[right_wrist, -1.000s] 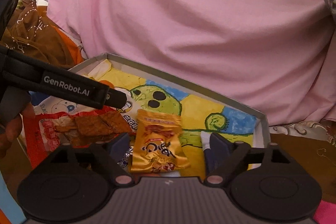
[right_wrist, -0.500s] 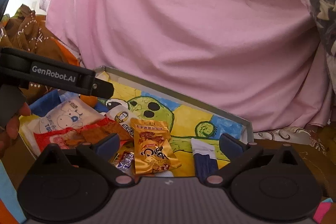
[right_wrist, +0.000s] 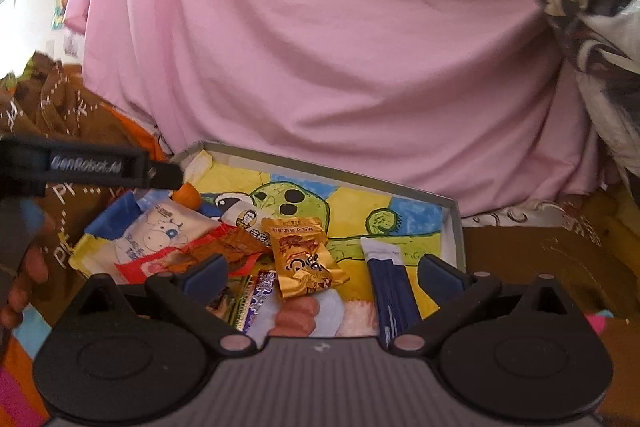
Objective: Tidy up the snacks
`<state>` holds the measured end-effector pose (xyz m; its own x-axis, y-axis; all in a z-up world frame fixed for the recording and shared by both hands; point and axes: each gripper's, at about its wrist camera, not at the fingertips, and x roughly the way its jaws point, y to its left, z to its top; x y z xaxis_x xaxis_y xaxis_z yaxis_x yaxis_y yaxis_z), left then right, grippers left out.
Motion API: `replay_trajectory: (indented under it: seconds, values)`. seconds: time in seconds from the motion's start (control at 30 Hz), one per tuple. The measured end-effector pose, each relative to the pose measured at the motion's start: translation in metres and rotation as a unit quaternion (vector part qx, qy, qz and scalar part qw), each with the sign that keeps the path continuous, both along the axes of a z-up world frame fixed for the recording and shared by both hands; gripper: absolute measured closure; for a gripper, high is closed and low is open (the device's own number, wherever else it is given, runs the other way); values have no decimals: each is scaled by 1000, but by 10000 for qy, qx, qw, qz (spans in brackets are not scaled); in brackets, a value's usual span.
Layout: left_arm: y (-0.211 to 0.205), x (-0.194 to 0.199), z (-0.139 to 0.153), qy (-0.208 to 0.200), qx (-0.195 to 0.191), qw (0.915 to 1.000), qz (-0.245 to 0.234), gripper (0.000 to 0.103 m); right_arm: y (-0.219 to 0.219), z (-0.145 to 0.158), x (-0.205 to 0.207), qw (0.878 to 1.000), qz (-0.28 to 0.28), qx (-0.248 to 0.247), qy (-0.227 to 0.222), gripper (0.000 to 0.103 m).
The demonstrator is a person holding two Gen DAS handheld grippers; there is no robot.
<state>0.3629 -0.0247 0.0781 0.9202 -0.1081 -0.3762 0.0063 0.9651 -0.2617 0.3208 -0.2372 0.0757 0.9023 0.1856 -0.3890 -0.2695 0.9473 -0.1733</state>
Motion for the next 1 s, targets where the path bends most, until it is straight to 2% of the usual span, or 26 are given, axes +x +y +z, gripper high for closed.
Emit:
replay_trajectory:
  seconds: [0.2, 0.47, 0.57, 0.83, 1.0]
  values:
    - [9, -27, 0, 91, 49, 9997, 213, 1, 1, 7, -25, 9998, -75, 156, -113, 0]
    - [17, -73, -5, -121, 25, 9989, 453, 1, 3, 4, -62, 9988, -164, 415, -193, 0]
    - [20, -89, -10, -116, -9, 9988, 472, 1, 1, 3, -72, 9979, -268, 547, -236, 0]
    - [17, -125, -16, -167, 302, 9986, 408, 1, 0, -17, -98, 9947, -596, 822, -162, 0]
    - [19, -138, -15, -231, 282, 9985, 412, 1, 1, -19, -118, 9936, -641, 854, -370, 0]
